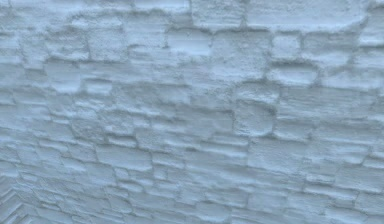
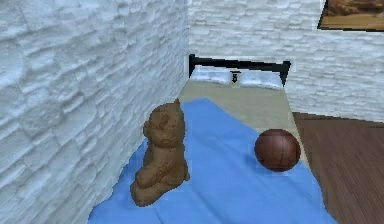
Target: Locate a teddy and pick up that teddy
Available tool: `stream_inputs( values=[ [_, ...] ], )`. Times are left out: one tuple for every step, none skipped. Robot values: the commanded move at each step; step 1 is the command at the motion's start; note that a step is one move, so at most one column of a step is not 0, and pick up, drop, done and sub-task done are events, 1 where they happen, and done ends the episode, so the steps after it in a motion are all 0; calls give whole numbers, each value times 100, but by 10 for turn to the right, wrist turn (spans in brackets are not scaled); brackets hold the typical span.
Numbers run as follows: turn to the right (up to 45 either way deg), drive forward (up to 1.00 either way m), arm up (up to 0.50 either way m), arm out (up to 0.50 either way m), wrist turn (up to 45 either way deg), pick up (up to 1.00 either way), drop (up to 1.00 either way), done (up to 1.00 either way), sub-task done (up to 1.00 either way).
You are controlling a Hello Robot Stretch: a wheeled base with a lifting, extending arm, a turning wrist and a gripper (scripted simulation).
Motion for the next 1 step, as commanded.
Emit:
stream_inputs(
  values=[
    [0,0,50,0,0,0,0,0,0]
  ],
)
